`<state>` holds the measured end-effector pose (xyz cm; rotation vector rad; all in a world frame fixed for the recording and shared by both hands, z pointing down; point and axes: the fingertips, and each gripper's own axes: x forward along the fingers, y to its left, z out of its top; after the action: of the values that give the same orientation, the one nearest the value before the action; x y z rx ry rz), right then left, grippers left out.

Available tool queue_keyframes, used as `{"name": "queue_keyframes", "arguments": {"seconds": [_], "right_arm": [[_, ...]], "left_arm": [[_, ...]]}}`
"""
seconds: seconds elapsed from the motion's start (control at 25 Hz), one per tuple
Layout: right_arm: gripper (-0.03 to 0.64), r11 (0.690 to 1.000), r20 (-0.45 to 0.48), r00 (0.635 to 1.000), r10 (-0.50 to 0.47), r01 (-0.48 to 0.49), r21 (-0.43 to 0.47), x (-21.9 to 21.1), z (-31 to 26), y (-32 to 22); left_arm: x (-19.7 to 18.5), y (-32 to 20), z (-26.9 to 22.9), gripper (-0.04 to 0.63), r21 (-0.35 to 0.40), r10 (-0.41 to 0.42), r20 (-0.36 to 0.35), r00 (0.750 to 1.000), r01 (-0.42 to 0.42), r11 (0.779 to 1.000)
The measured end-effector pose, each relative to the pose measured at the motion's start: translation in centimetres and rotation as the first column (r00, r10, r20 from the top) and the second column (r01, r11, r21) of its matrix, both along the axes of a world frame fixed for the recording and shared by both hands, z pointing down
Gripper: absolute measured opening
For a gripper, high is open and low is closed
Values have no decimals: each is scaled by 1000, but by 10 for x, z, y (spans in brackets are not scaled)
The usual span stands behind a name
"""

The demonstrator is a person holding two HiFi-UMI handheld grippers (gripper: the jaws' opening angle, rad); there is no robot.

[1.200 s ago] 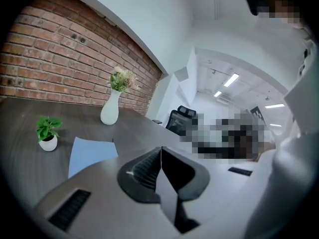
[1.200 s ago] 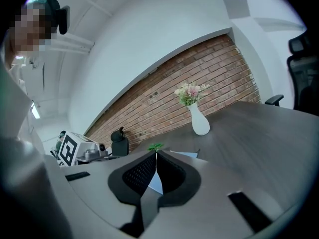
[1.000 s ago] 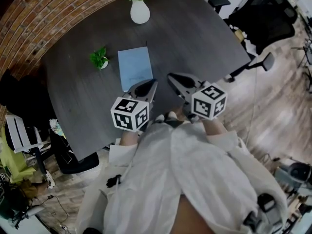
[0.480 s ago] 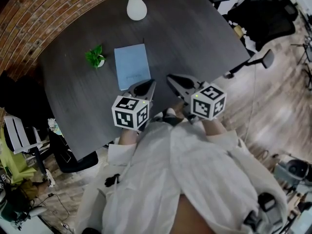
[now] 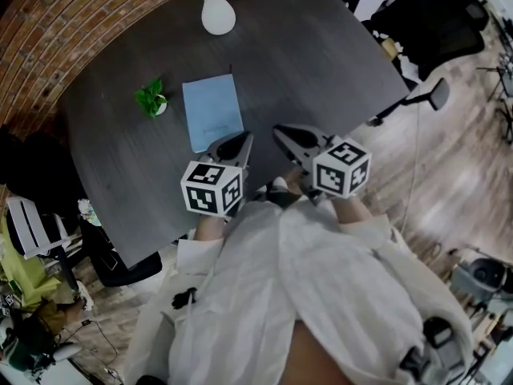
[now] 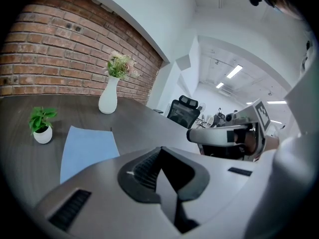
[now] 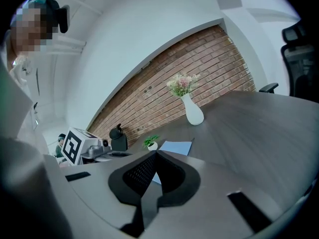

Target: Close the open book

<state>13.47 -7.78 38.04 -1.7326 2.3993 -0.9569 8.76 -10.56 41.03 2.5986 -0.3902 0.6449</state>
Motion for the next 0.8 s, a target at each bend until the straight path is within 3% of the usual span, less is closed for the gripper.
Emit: {"name": "queue_keyframes", "arguments": {"seconds": [0.8], "right_arm": [[5,998,-10,998,-64,63,-25,-7,7,-6]], "left_arm": [[-5,-7,5,5,-10,-24,11,1000,24,1000]]}}
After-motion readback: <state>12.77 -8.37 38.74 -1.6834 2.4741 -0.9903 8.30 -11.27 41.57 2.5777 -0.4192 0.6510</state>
